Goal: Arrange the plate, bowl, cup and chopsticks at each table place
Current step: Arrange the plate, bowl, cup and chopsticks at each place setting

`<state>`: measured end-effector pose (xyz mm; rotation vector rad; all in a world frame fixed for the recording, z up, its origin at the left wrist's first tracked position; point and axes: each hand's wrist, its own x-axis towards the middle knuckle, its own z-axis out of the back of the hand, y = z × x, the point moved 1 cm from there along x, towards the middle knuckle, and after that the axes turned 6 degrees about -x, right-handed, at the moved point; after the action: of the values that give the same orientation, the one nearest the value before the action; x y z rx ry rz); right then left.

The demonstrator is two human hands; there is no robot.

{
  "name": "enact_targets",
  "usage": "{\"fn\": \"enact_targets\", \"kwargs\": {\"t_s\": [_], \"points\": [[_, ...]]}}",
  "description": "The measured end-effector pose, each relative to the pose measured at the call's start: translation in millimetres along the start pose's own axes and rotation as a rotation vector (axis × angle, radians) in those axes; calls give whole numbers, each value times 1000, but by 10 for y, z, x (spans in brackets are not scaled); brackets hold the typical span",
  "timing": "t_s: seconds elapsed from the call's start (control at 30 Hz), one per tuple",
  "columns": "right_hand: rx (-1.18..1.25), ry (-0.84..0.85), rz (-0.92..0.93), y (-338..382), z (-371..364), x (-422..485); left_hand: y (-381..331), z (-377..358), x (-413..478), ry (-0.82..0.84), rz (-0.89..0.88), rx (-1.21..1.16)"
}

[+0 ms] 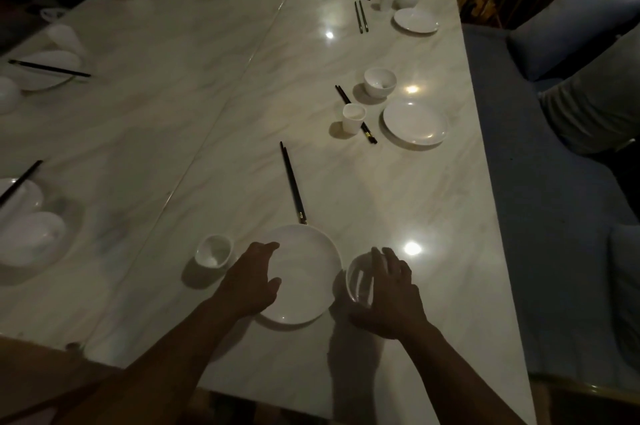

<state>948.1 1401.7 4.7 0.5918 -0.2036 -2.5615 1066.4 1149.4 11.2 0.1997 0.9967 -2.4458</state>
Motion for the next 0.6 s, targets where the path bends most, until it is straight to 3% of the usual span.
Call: {"fn": "enact_targets", "kwargs": {"t_s": [0.6], "points": [[34,-30,61,-129,-38,13,-92,-47,9,-27,-20,16]]}}
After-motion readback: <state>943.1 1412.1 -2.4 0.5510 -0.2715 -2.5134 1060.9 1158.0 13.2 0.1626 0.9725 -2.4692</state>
